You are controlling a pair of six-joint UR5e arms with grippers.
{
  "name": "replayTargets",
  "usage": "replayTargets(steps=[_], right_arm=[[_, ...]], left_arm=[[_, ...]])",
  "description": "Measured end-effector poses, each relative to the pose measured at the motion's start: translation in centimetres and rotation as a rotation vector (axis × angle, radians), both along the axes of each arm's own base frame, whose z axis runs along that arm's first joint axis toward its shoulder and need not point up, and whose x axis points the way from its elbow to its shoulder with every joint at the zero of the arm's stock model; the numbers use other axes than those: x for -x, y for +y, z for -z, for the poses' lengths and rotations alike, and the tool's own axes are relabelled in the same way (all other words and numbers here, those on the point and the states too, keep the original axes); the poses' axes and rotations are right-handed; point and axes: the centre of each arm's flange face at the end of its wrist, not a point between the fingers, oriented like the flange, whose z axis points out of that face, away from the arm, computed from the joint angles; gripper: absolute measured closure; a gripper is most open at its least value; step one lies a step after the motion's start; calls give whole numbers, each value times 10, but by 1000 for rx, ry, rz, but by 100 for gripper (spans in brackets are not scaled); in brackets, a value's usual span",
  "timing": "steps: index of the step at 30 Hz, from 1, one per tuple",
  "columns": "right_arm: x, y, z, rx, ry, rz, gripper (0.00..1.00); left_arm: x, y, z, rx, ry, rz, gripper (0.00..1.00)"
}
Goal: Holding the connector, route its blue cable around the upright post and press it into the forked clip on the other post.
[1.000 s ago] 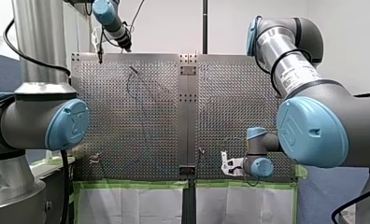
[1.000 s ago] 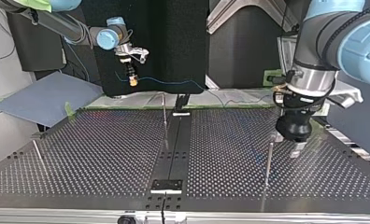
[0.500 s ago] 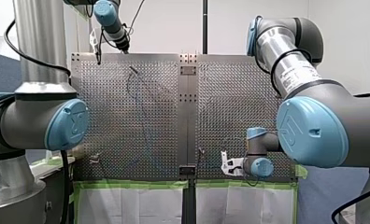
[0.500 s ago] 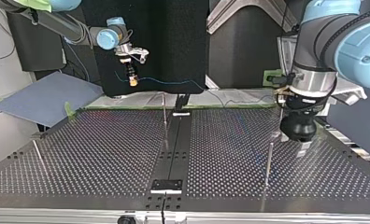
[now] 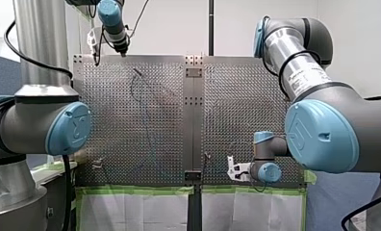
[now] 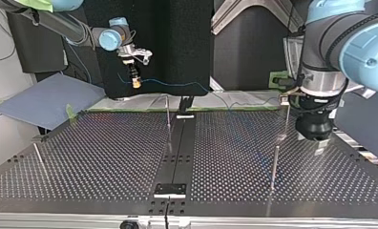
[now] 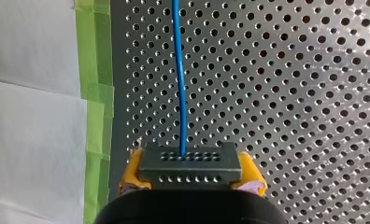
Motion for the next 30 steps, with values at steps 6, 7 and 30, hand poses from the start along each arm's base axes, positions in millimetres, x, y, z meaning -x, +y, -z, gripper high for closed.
replayTargets(steps=[6,7,30], right_arm=[[-1,0,0,1,-1,-2,100],[-1,0,0,1,-1,-2,100],[-1,1,0,0,0,-2,100]], left_arm=[[3,-1,1,-3,10,-12,0],[3,-2,1,-3,11,-12,0],[1,-22,17,-35,9,82,0]])
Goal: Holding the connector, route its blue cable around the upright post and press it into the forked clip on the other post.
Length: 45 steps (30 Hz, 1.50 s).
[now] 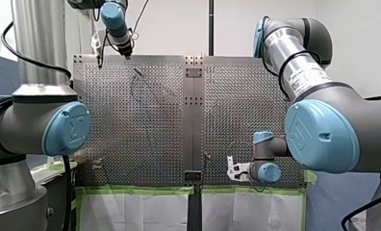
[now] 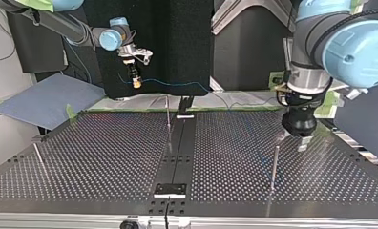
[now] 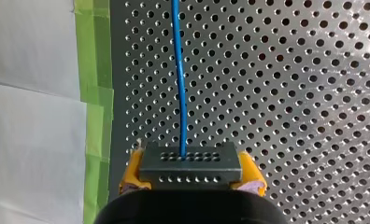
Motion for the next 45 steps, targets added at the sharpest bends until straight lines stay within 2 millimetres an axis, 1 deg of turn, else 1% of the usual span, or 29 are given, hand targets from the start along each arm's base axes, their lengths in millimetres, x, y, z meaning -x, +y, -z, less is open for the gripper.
replayTargets(steps=[5,8,14,18,27,33,39,42,45], right_arm=[[0,0,0,-1,1,2,100],[0,0,0,0,0,0,100],[-2,1,0,-2,-9,-4,100],[-2,1,-1,-4,-21,-2,100],[-5,1,-1,-7,-40,-12,100],[-6,2,-1,-6,-41,-15,100],[-7,3,-1,-4,-42,-18,100],[-8,3,-1,-4,-42,-20,100],[-9,4,-1,-4,-43,-22,100]], left_arm=[[2,-13,15,-32,3,70,0],[5,-25,26,-54,3,124,0],[12,-47,52,-109,12,190,0],[7,-62,72,-157,21,203,0],[-4,-96,104,-256,20,220,0],[-6,-120,129,-325,20,231,0],[4,-140,141,-387,-4,238,0],[10,-151,142,-414,-28,238,0],[11,-155,141,-437,-52,224,0]])
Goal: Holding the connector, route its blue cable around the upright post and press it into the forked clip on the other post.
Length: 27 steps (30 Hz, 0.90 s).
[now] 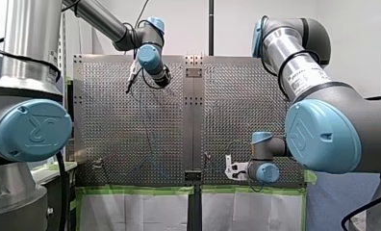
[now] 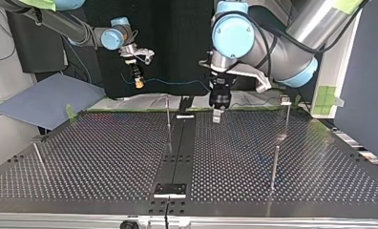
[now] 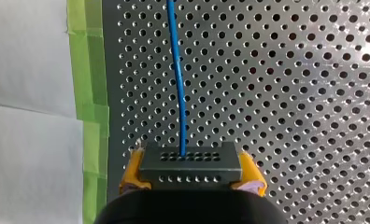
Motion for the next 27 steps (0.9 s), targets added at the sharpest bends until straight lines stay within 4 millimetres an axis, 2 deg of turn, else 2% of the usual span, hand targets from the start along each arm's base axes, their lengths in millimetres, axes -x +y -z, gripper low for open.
replayTargets(steps=[14,27], right_arm=[[-1,2,0,-2,3,-4,100],[-2,2,0,-1,3,-5,100]], left_arm=[[-18,16,-2,-35,-45,-76,0],[-57,52,45,-77,101,-128,0]])
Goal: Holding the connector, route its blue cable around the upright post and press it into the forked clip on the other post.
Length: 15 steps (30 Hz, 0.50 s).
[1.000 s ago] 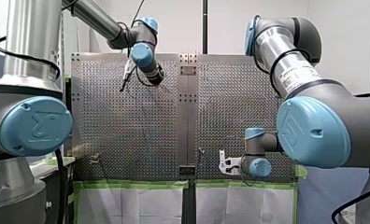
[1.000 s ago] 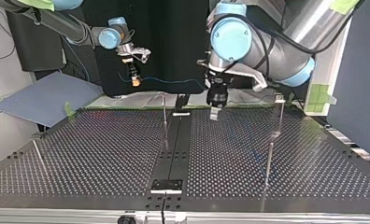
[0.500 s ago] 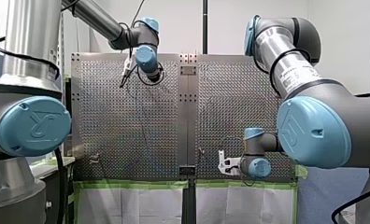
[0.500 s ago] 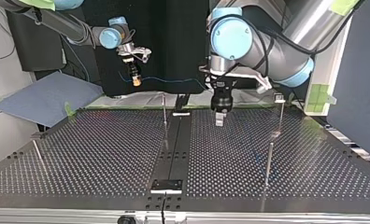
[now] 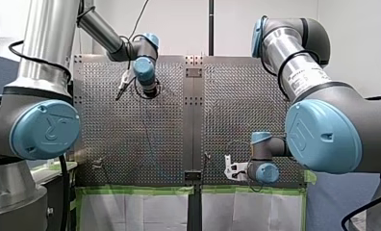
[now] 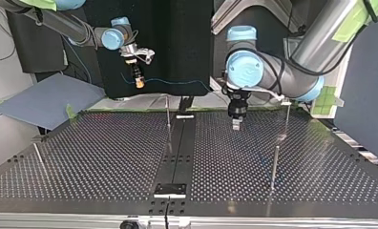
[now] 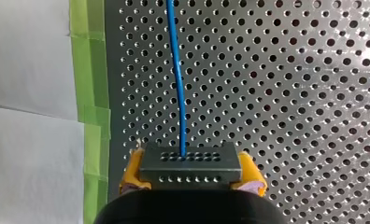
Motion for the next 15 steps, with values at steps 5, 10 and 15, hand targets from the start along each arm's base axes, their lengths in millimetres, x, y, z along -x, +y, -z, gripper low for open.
replayTargets(steps=[5,10,15], right_arm=[[0,0,0,2,-1,0,100],[0,0,0,3,-2,0,100],[0,0,0,3,-2,0,100]], left_arm=[[-14,16,4,-13,6,-34,0],[-22,24,1,-43,-7,-44,0],[-25,26,0,-82,-11,-37,0]])
